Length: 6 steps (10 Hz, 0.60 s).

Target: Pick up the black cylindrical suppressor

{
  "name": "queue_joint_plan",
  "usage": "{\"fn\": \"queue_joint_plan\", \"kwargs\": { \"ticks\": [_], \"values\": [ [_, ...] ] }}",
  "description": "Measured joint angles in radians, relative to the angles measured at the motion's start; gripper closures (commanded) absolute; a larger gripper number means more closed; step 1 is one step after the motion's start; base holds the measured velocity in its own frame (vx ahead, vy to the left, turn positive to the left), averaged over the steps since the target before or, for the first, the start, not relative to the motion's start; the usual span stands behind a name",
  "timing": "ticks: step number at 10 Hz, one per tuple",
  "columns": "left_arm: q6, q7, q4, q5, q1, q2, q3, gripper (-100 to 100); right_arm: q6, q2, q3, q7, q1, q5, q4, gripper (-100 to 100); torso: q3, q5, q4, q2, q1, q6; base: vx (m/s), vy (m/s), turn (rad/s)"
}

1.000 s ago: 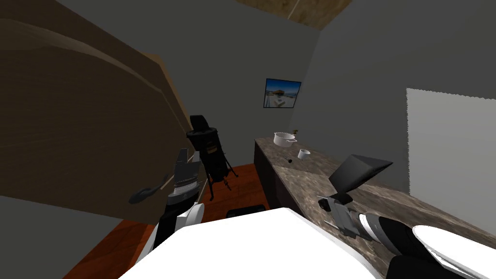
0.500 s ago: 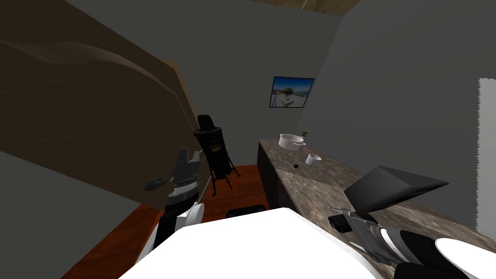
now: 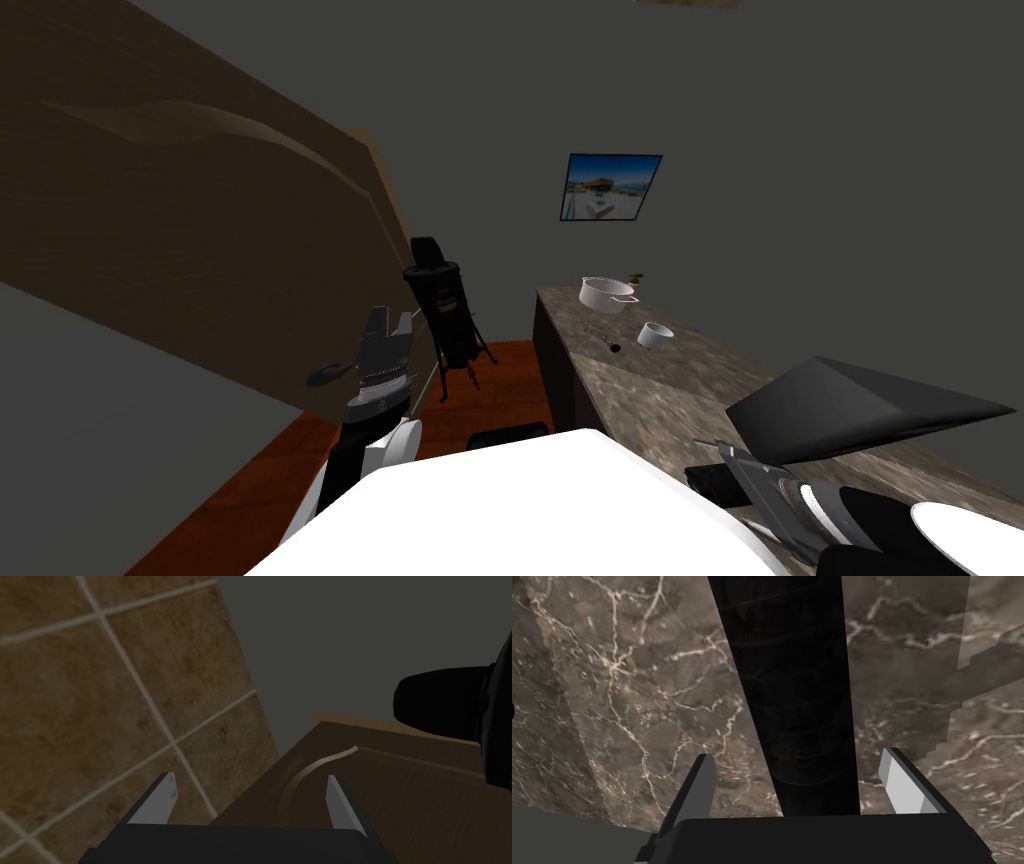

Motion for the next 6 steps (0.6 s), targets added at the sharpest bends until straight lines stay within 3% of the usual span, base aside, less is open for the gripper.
{"fn": "queue_joint_plan", "kwargs": {
  "ticks": [4,5,6],
  "values": [
    [0.000,0.000,0.000,0.000,0.000,0.000,0.000,0,0.032,0.014,0.091,0.015,-0.068,0.008,0.036,-100,0.000,0.000,0.000,0.000,0.001,0.000,-0.002,0.006,0.044],
    [0.000,0.000,0.000,0.000,0.000,0.000,0.000,0,0.034,0.015,0.094,0.016,-0.070,0.008,0.038,100,0.000,0.000,0.000,0.000,0.001,0.000,0.000,0.000,0.000],
    [0.000,0.000,0.000,0.000,0.000,0.000,0.000,0,0.034,0.015,0.095,0.016,-0.069,0.008,0.038,100,0.000,0.000,0.000,0.000,0.000,0.000,-0.001,0.001,0.011]
  ]
}}
